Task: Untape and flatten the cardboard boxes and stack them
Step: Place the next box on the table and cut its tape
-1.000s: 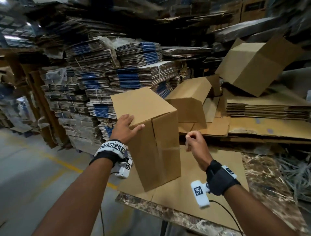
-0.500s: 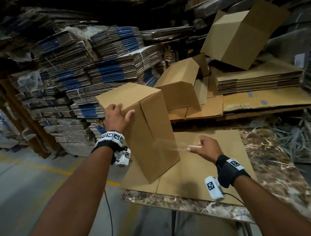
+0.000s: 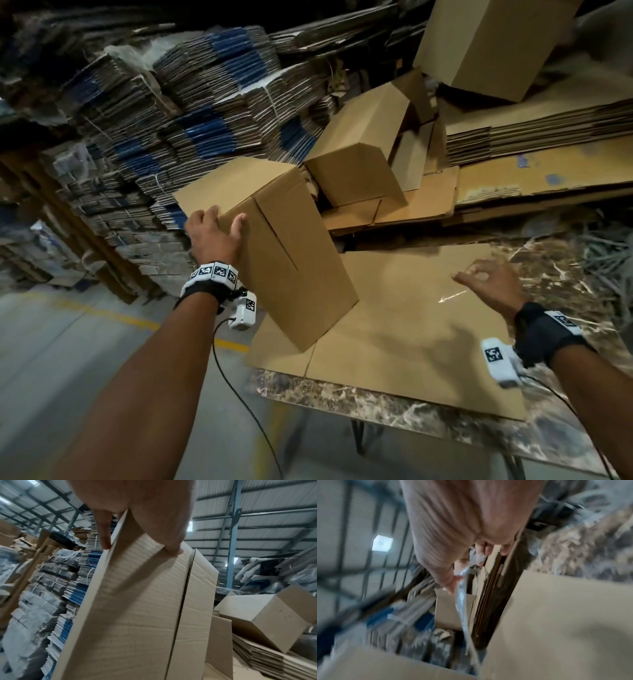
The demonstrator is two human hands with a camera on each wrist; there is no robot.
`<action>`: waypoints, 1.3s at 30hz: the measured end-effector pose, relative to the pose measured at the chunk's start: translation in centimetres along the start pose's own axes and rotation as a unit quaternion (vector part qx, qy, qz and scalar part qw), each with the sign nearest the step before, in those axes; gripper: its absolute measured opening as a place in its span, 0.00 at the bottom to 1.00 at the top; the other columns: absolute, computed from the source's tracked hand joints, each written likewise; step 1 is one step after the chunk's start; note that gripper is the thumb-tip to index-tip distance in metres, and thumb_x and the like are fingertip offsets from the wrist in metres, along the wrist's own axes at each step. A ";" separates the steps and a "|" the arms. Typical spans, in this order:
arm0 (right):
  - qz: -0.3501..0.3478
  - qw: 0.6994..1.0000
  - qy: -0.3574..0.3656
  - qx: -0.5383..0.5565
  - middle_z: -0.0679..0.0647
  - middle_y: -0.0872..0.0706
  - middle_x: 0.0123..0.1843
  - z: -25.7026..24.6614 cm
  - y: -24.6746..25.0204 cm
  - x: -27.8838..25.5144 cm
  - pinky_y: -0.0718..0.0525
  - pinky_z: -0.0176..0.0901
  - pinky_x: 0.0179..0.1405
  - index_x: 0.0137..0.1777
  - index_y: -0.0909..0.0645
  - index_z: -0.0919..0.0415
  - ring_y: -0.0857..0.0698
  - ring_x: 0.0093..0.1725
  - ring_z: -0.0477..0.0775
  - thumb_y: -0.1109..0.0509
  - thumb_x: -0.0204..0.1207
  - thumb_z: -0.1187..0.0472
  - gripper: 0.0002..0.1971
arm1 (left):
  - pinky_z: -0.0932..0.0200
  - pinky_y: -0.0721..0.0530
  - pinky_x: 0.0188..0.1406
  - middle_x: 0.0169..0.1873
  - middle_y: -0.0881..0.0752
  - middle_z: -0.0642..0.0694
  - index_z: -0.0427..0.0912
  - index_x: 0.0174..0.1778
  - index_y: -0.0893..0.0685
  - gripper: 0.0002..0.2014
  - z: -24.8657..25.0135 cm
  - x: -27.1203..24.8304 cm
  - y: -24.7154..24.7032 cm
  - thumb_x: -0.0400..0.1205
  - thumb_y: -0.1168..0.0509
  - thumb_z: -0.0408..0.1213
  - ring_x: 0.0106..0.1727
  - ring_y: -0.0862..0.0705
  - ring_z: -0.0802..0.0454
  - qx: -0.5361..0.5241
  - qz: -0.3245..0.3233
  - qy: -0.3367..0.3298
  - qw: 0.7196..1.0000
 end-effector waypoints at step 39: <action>-0.037 0.924 0.218 0.312 0.48 0.20 0.41 -29.4 14.7 -3.2 0.22 0.35 0.32 0.67 0.24 0.58 0.25 0.32 0.41 0.41 0.91 0.57 0.10 | 0.20 0.39 0.80 0.90 0.60 0.39 0.51 0.88 0.37 0.31 9.4 -17.6 -7.6 0.88 0.40 0.53 0.90 0.56 0.35 0.026 -0.075 -0.242 0.967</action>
Point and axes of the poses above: each hand's wrist, its own x-axis towards the middle knuckle, its own y-axis out of the back of the hand, z = x × y, the point moved 6 cm from there along x, towards the middle knuckle
